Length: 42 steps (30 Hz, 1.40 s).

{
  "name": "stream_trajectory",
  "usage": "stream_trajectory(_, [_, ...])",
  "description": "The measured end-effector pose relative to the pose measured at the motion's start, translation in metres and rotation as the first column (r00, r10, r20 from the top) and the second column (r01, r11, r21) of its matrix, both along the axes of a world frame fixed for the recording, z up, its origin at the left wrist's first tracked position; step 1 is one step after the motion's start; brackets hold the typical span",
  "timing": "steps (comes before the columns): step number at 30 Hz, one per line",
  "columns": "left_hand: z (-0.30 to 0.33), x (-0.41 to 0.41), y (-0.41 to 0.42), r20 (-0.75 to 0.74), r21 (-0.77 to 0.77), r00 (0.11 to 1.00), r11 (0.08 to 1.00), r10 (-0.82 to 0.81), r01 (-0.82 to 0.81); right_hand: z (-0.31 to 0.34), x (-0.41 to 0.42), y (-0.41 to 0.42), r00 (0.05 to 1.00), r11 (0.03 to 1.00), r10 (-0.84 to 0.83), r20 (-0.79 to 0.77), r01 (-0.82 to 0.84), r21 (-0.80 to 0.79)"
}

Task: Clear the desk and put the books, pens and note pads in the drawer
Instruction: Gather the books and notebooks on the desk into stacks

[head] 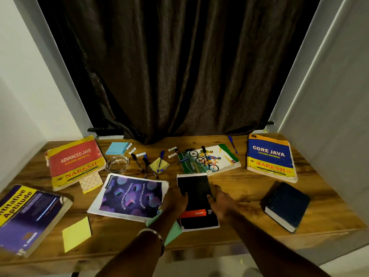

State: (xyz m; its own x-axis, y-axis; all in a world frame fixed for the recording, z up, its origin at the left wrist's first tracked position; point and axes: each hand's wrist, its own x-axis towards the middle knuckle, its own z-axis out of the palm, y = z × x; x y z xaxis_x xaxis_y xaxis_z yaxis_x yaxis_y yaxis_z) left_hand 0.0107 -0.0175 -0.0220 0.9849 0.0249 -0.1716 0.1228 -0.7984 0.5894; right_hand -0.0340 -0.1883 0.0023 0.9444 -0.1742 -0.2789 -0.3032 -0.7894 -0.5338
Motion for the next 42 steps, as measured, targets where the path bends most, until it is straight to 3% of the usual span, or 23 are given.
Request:
stream_trajectory(6, [0.015,0.014,-0.032,0.074,0.042,0.993,0.995,-0.089,0.086,0.009,0.015,-0.034,1.0,0.996,-0.026,0.003,0.026,-0.085])
stream_trajectory(14, [0.023,0.05,-0.105,0.049,-0.067,0.97,0.968,-0.239,0.242,0.019,0.042,-0.109,0.998,0.992,-0.065,0.013,0.066,-0.111])
stream_trajectory(22, [0.028,0.089,-0.196,0.065,-0.059,0.968,0.967,-0.243,0.246,0.022,0.078,-0.199,0.991,0.981,-0.074,0.108,0.092,-0.173])
stream_trajectory(28, [0.027,0.113,-0.252,0.003,-0.075,0.97,0.968,-0.241,0.241,0.015,0.101,-0.266,0.995,0.972,-0.088,0.055,0.098,-0.214])
stream_trajectory(33, [0.019,0.126,-0.28,-0.118,-0.095,0.948,0.954,-0.295,0.285,0.0,0.109,-0.308,0.975,0.963,-0.213,-0.058,0.199,-0.179])
stream_trajectory(37, [0.015,0.13,-0.3,-0.192,-0.196,0.905,0.919,-0.379,0.343,-0.02,0.111,-0.333,0.915,0.922,-0.387,-0.113,0.381,-0.07])
stream_trajectory(39, [0.008,0.133,-0.311,-0.192,-0.2,0.901,0.915,-0.389,0.352,-0.029,0.113,-0.343,0.88,0.883,-0.459,-0.124,0.467,0.038])
stream_trajectory(42, [0.008,0.134,-0.326,-0.164,-0.217,0.905,0.909,-0.393,0.356,-0.027,0.117,-0.348,0.866,0.865,-0.484,-0.126,0.495,0.08])
